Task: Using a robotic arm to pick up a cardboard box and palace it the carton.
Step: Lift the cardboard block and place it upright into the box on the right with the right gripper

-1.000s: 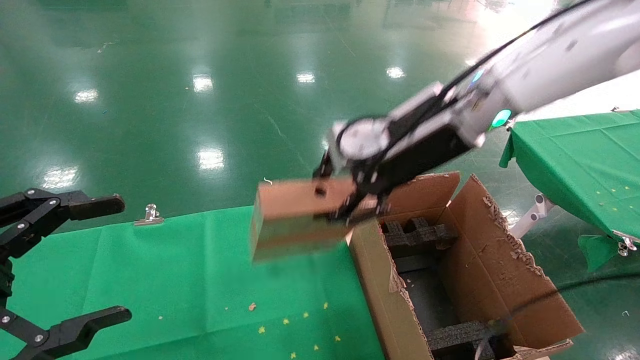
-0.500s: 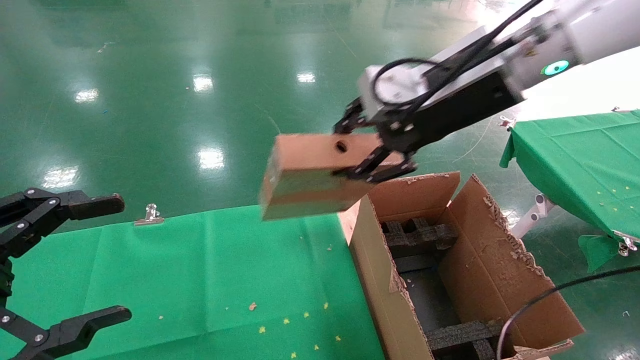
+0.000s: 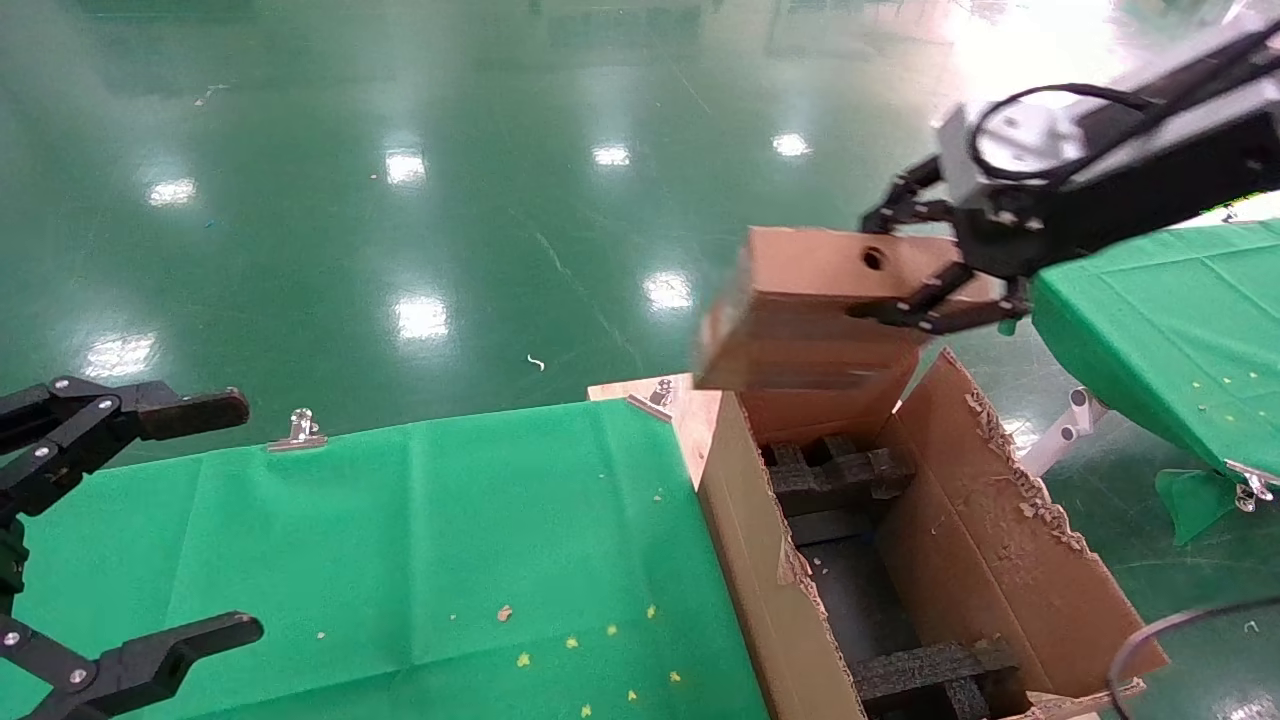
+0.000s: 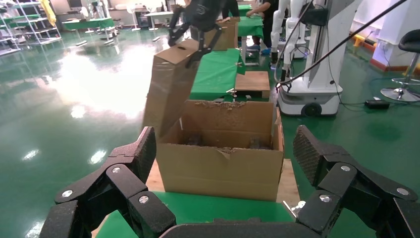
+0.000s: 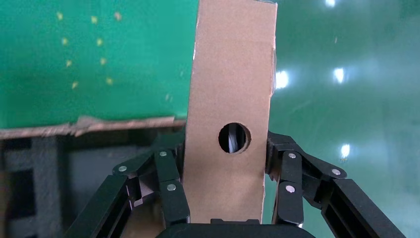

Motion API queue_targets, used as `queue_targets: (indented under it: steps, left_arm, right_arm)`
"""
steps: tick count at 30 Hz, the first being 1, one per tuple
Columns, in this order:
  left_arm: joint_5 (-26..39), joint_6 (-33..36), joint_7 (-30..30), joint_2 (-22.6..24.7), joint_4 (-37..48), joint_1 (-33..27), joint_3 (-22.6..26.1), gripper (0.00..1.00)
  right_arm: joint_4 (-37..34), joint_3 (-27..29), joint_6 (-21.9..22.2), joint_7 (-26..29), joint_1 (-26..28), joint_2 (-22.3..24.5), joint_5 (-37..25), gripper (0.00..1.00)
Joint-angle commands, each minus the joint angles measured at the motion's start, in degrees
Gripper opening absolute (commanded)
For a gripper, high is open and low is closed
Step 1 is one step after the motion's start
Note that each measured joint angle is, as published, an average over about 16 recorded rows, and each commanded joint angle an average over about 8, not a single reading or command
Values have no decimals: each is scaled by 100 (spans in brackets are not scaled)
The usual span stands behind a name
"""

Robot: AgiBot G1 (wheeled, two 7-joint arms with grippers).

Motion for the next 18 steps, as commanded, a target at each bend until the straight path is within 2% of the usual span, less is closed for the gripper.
queue_targets:
  steps: [1,11,18]
  left_arm:
    - [0,0,0,0,0,0,0,100]
    - [-1,-1,1,-1,0,0,2,100]
    - [-2,-1,1,-1,0,-1,3,100]
  right_arm:
    - [51,-217,-5,13,129,157,17,0]
    - [89,-1372,6,154,655,673,10,0]
    - [-167,-1984,39,445,533,750,319,0]
